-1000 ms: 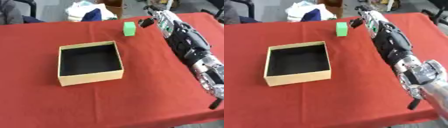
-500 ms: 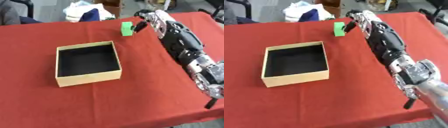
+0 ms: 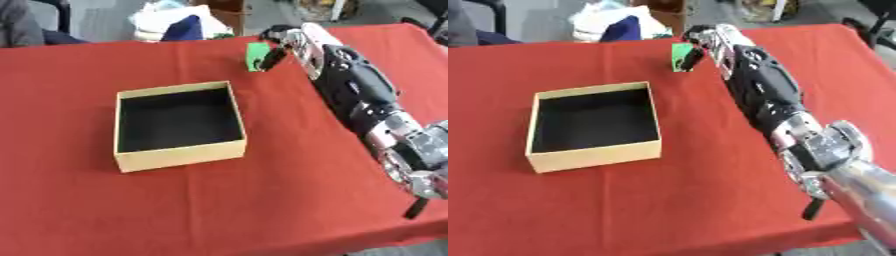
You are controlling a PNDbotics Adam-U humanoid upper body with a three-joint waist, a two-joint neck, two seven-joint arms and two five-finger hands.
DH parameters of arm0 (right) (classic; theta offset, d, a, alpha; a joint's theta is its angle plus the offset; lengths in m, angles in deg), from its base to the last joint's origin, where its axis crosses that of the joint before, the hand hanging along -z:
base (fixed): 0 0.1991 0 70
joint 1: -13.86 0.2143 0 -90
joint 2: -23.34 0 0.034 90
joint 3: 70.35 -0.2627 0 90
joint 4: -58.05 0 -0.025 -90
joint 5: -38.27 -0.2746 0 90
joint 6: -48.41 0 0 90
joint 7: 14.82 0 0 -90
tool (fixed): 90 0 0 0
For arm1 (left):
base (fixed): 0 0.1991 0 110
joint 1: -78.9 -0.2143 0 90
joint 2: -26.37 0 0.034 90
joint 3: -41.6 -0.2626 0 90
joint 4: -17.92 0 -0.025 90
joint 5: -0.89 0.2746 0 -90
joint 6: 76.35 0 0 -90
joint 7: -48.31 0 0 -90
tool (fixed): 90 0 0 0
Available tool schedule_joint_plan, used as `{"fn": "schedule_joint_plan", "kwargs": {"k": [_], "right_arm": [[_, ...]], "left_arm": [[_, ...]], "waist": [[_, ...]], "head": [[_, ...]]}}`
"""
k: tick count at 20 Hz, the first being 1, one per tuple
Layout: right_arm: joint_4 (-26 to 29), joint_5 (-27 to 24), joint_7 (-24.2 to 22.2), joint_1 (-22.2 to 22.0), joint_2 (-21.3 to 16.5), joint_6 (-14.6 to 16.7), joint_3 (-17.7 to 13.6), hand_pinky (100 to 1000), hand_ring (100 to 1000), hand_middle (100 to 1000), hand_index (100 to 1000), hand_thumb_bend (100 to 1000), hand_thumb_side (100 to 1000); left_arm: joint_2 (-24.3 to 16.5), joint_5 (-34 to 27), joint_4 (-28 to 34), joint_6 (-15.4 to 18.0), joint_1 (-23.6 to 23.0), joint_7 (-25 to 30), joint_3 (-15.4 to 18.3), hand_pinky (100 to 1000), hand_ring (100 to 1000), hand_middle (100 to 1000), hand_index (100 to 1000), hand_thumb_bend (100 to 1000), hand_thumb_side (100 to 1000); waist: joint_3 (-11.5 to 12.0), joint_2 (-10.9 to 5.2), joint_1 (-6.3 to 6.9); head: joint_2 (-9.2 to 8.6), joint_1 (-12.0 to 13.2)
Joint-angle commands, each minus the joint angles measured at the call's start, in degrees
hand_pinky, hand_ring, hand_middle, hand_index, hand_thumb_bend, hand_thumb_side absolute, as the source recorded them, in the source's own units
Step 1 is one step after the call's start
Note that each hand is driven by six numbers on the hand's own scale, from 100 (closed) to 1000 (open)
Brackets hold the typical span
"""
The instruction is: Pick up objects on the table and place them in the box.
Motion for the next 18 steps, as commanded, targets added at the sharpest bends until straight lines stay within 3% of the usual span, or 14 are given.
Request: {"fn": "schedule_joint_plan", "kwargs": {"k": [1, 8, 18], "right_arm": [[1.40, 0.69, 0.89, 1.15, -0.96, 0.08, -0.15, 863, 1000, 1000, 1000, 127, 289], [1.13, 1.94, 2.84, 0.84, -0.94, -0.24, -0.28, 861, 996, 1000, 1000, 100, 101], [0.44, 3.62, 6.65, 0.02, -0.97, -0.34, -0.70, 843, 963, 910, 1000, 100, 100]], "left_arm": [[-0.41, -0.17, 0.95, 0.08, 0.86, 0.16, 0.00, 609, 692, 610, 742, 100, 480], [-0.31, -0.15, 1.03, 0.05, 1.07, 0.17, 0.01, 610, 695, 610, 742, 100, 482], [-0.13, -0.14, 1.08, 0.01, 1.07, 0.16, 0.02, 610, 699, 610, 741, 100, 484]], "waist": [[0.28, -0.64, 0.00], [0.85, -0.09, -0.13], [0.94, 0.54, 0.12]], "head": [[-0.91, -0.41], [-1.56, -0.91], [-2.33, -1.05]]}}
